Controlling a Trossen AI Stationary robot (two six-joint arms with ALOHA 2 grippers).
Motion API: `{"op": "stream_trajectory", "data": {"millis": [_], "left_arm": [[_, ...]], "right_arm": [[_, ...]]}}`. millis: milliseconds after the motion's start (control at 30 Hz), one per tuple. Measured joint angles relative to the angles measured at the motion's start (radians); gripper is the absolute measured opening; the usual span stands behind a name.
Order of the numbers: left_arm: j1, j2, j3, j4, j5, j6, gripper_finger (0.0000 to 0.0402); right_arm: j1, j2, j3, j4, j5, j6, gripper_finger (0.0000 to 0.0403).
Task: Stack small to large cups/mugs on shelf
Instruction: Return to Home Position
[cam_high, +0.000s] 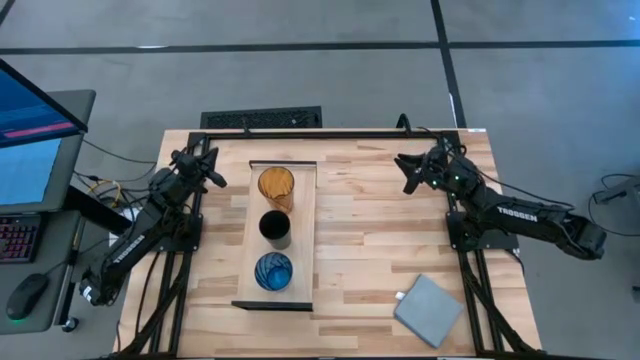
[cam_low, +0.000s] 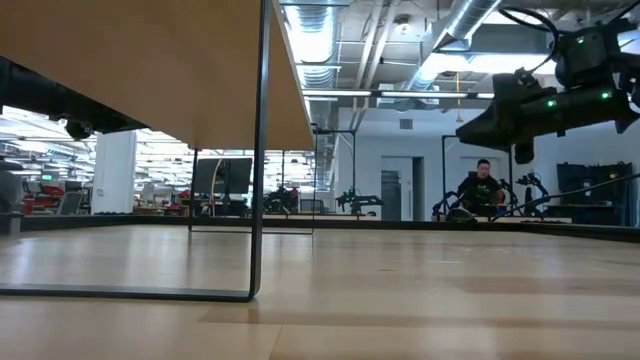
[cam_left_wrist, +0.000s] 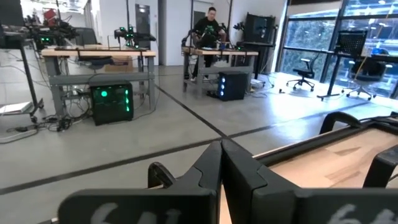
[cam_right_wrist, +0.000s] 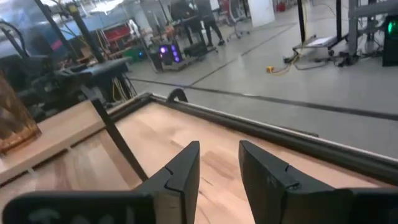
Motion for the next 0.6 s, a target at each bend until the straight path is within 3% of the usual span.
{"op": "stream_trajectory", "data": {"millis": [233,400,600], "left_arm": [[0.000,0.000,0.000,-0.005,0.021,-0.014,0.0000],[0.000,0.000,0.000,-0.009,0.046,-0.015,0.0000],[0.000,0.000,0.000,-0.009,0.046,-0.016,0.0000]], "right_arm": [[0.049,-0.040,0.000,-0.038,0.079,-0.015,0.0134],[0.083,-0.154,0.001,-0.101,0.089,-0.032,0.0134],[0.094,-0.341,0.001,-0.318,0.108,-0.014,0.0134]]}}
